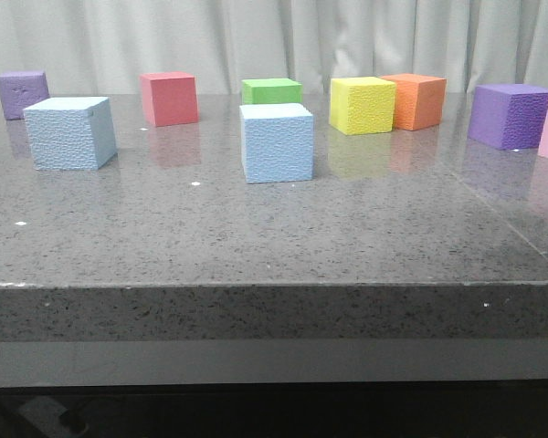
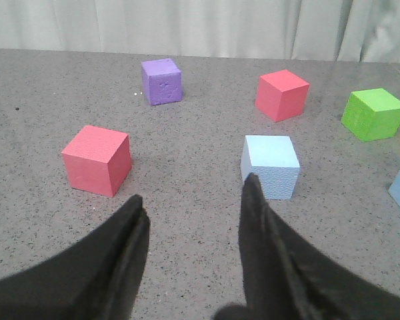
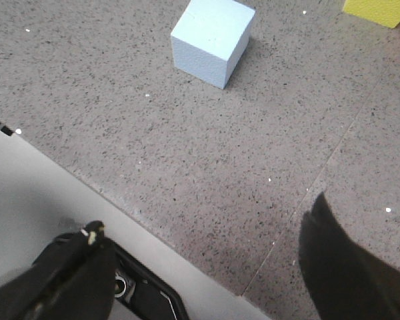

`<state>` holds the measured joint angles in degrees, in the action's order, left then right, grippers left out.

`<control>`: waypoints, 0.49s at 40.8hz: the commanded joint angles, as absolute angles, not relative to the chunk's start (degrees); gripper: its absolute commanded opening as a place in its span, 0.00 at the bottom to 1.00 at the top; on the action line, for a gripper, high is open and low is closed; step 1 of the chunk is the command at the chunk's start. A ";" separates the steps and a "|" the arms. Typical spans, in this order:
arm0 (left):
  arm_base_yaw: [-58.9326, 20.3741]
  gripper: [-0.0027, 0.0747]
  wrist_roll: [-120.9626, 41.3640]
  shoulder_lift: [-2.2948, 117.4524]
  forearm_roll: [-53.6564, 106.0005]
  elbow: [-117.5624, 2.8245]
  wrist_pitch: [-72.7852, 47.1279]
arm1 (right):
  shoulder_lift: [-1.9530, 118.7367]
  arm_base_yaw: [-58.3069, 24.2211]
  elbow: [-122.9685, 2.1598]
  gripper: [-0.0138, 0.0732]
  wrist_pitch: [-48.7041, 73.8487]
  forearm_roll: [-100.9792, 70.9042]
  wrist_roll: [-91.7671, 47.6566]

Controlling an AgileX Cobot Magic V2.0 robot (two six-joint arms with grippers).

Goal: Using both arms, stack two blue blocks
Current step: 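Raise the right gripper away from the placed blue cube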

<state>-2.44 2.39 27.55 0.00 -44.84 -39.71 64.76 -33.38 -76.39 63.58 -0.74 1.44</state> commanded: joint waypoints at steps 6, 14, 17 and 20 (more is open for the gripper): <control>-2.40 0.44 2.49 28.22 0.00 -46.39 -35.01 | 51.56 -33.03 -65.41 0.82 51.37 -1.76 0.78; -2.40 0.44 2.49 28.22 0.00 -46.39 -35.01 | 42.40 -33.03 -56.67 0.82 44.80 -1.76 0.78; -2.40 0.44 2.49 28.22 0.00 -46.39 -35.01 | 39.69 -33.03 -54.12 0.82 42.94 -1.76 0.78; -2.40 0.44 2.49 28.22 0.00 -46.39 -35.01 | 37.33 -33.03 -52.25 0.82 42.28 -1.76 0.78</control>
<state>-2.44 2.39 27.55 0.00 -44.84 -39.71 39.93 -33.38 -52.70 48.00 -1.43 1.21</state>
